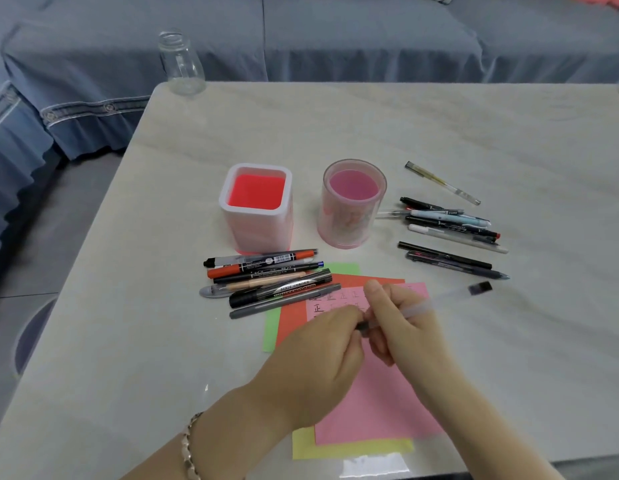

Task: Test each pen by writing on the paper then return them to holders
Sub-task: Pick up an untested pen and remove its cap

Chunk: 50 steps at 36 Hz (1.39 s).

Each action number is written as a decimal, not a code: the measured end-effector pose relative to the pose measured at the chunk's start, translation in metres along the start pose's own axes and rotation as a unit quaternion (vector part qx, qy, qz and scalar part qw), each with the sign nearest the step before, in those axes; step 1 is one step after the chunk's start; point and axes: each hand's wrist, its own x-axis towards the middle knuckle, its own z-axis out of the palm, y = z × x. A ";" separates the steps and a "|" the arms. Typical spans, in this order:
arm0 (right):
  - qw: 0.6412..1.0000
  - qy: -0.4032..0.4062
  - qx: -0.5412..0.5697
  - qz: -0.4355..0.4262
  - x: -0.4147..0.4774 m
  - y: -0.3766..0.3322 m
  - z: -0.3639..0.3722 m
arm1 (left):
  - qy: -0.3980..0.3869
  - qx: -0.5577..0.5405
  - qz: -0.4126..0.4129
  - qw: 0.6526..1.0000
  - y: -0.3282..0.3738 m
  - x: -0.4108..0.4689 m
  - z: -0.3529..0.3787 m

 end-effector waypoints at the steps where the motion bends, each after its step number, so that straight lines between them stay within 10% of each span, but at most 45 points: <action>1: 1.000 0.010 -0.006 -0.004 0.000 0.002 0.003 | -0.001 -0.007 -0.001 1.000 0.000 -0.001 0.000; 11: 0.991 -0.056 0.122 -0.012 -0.010 -0.001 0.015 | 0.034 -0.041 -0.005 0.999 -0.004 -0.011 -0.010; 17: 0.985 -0.061 -0.013 -0.161 -0.015 0.016 0.002 | -0.011 -0.004 -0.051 0.999 -0.006 -0.018 -0.017; 23: 0.979 0.002 -0.155 -0.130 -0.007 0.045 -0.025 | 0.133 0.112 -0.136 0.975 -0.045 -0.031 -0.019; 27: 0.853 -0.077 -0.470 -0.214 -0.004 0.066 -0.028 | 0.153 0.217 -0.099 0.959 -0.073 -0.037 -0.013; 32: 0.825 -0.081 -0.529 -0.180 -0.002 0.079 -0.030 | 0.209 0.323 -0.062 0.921 -0.085 -0.038 -0.010; 36: 0.833 -0.080 -0.514 -0.189 0.004 0.081 -0.036 | 0.226 0.286 -0.017 0.931 -0.074 -0.035 -0.002; 43: 0.846 -0.054 -0.477 -0.232 0.006 0.078 -0.040 | -0.004 0.242 0.034 0.970 -0.067 -0.035 0.019; 50: 0.949 0.082 -0.266 -0.151 0.020 0.058 -0.043 | -0.020 0.250 0.017 0.968 -0.070 -0.033 0.021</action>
